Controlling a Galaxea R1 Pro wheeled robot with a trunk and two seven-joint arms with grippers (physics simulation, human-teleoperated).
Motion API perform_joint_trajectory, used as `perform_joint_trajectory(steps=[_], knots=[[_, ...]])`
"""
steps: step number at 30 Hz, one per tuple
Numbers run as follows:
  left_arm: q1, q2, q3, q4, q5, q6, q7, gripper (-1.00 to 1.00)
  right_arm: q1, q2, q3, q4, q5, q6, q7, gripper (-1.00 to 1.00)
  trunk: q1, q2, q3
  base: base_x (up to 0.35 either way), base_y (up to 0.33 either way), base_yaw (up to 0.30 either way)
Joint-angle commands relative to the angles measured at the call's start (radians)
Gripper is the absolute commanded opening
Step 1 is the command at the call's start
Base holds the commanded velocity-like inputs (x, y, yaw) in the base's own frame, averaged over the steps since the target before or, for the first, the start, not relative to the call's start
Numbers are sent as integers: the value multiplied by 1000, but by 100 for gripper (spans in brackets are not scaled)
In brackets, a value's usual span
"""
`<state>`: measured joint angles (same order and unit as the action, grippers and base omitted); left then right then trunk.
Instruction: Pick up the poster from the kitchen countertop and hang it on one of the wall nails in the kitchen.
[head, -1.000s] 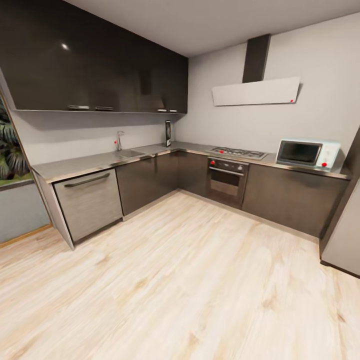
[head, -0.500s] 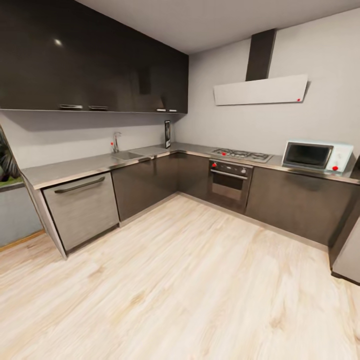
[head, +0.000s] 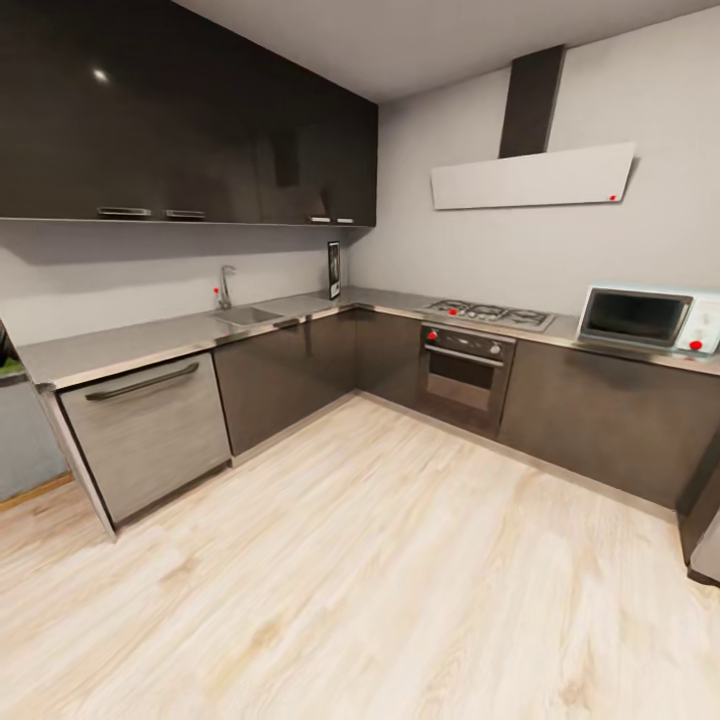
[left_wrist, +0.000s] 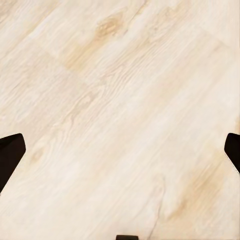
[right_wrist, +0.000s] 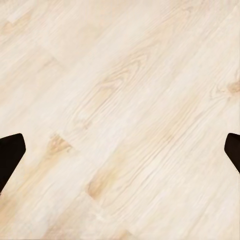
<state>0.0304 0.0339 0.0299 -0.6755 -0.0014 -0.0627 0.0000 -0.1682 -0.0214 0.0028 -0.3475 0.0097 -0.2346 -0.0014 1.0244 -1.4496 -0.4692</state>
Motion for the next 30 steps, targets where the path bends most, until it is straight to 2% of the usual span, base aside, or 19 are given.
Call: perform_joint_trajectory(steps=[1, 30], knots=[[0, 0, 1, -1, 0, -2, 0, 100, -1, 0, 0, 1, 1, -3, 0, 100, 1, 0, -1, 337, 0, 0], [0, 0, 1, -1, 0, -2, 0, 100, -1, 0, 1, 2, 1, -2, 0, 100, 1, 0, -1, 337, 0, 0]])
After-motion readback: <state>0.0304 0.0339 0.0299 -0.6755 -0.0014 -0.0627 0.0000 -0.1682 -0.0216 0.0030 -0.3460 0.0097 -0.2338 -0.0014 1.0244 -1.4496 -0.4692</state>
